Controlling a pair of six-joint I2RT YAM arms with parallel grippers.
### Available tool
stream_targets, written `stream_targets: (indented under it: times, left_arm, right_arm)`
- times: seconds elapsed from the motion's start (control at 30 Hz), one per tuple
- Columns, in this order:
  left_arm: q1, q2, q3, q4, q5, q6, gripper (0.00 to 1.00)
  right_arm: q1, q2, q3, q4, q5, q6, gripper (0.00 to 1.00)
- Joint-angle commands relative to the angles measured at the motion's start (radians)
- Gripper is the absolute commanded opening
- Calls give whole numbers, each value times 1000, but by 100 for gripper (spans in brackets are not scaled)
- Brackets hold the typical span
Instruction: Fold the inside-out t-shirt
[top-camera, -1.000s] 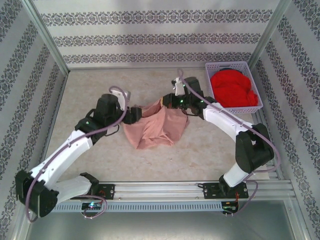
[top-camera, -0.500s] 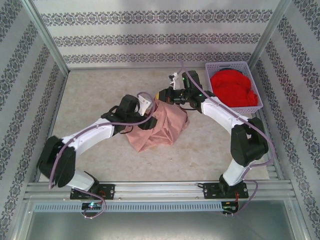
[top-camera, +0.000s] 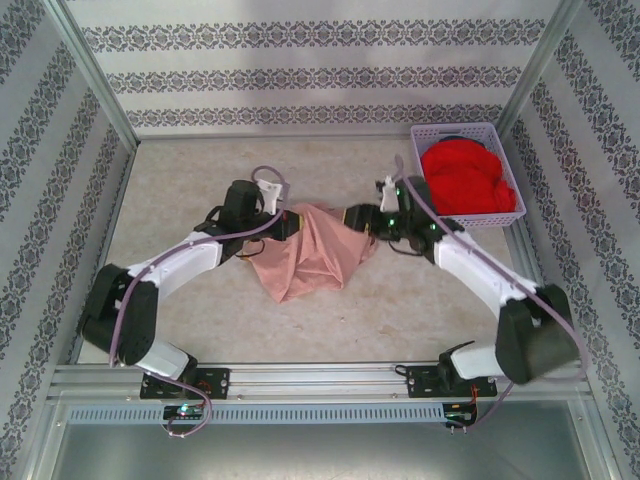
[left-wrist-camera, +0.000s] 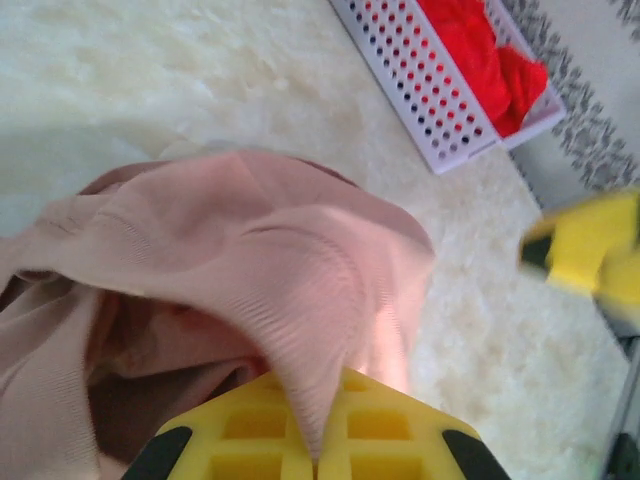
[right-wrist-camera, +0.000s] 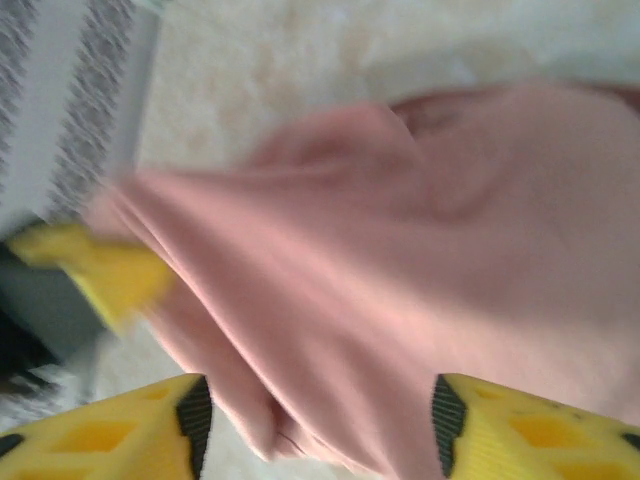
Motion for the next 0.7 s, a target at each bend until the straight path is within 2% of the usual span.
stream_targets:
  times: [0.0,0.1,0.23,0.3,0.37,0.43,0.47,0.67]
  left_arm:
    - [6,-70,-22,17,25,-99,0]
    - [17,-96,-28,-10,9,-99,0]
    - [31,-115,-16,-43,-6,-95,0]
    - [33,-125,-14,-54,-8,-90,0]
    - [38,-144,-9,-72,-12,-86,0]
    - [47,-174,-2,-87,-8,-92,0]
    - [49,-190,4,-97,-2,-97,0]
    - [45,-299,68,-75,99,-156,0]
  right_arm:
    - [126,24,-100,-37,181,-64,70]
    - [211,98,-106,-16,233,-62,74]
    - [262,194,-93,35,255,-64,76]
    - [265,218,-78,38,271,-77,65]
    - [251,213,-37,-5,321,-124,33]
    - [233,152,8,-77,384,-189,9]
    - [218,97,29,-122,425,-223,0]
    - [85,-243,229,-349,538,-420,0]
